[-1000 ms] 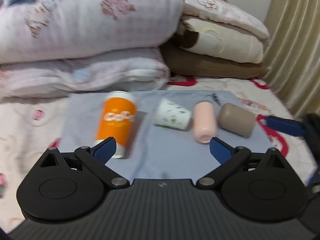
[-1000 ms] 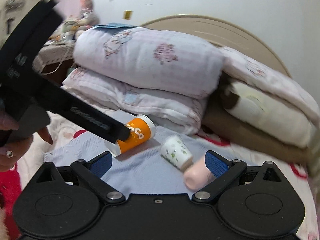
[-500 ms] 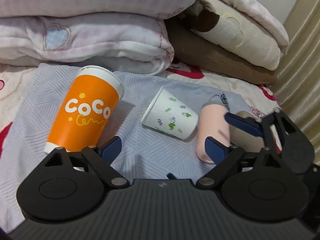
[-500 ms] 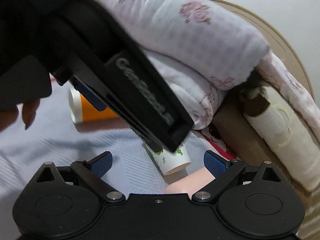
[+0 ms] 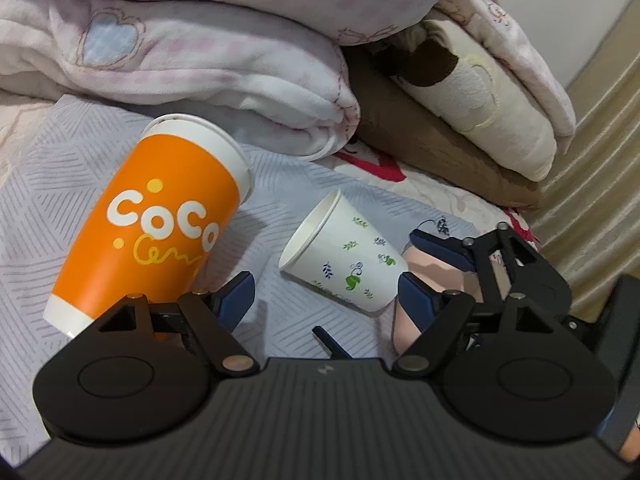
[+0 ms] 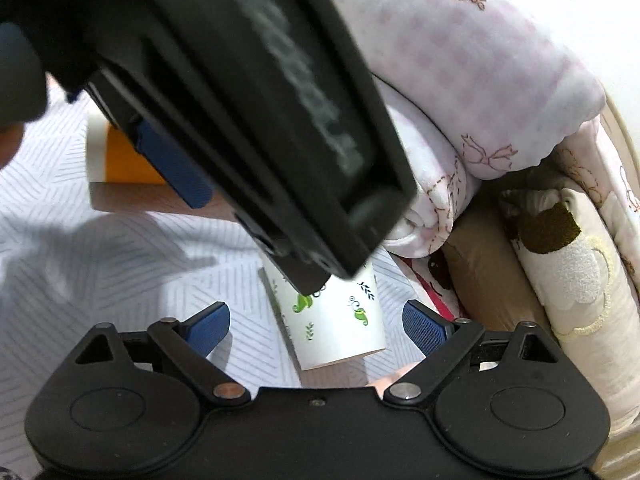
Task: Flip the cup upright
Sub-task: 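Move the right tool toward the white leaf-print cup lying on its side, then close the right gripper on the white cup's base and lift it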
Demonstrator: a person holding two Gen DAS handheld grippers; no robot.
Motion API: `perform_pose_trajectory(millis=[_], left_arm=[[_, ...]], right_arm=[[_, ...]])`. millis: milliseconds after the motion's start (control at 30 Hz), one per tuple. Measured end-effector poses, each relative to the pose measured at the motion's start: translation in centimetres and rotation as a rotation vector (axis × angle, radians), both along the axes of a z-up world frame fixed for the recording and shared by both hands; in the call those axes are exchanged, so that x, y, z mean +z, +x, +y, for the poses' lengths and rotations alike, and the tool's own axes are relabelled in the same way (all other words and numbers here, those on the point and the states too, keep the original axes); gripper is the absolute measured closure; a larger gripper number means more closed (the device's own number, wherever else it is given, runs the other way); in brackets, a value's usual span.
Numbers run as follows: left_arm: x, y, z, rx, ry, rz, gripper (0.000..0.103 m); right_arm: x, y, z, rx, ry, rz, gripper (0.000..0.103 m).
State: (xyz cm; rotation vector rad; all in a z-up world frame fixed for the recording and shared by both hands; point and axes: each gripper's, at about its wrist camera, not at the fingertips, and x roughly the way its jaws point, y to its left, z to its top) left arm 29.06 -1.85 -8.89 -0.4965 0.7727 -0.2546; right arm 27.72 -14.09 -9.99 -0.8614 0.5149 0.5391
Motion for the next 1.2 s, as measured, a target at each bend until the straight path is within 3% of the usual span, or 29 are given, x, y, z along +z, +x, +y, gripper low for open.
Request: perform_pose_trajectory(millis=[167, 400, 900, 1200], left_arm=[[-0.3, 0.1, 0.1, 0.006, -0.025, -0.002, 0.027], [-1.2, 0.3, 0.5, 0.020, -0.065, 0.020, 0.030], [-1.0, -1.3, 0.0, 0.016, -0.066, 0.015, 0.030], [-1.0, -3.0, 0.8, -0.013, -0.138, 0.077, 0.030]], right_arm=[[0.0, -0.3, -0.1, -0.034, 0.041, 0.034, 0.014], [0.2, 0.5, -0.6, -0.086, 0.084, 0.048, 0.039], [0.3, 2.7, -2.4, -0.242, 0.234, 0.194, 0.039], [2.0, -0.7, -3.3, -0.363, 0.389, 0.316, 0.039]])
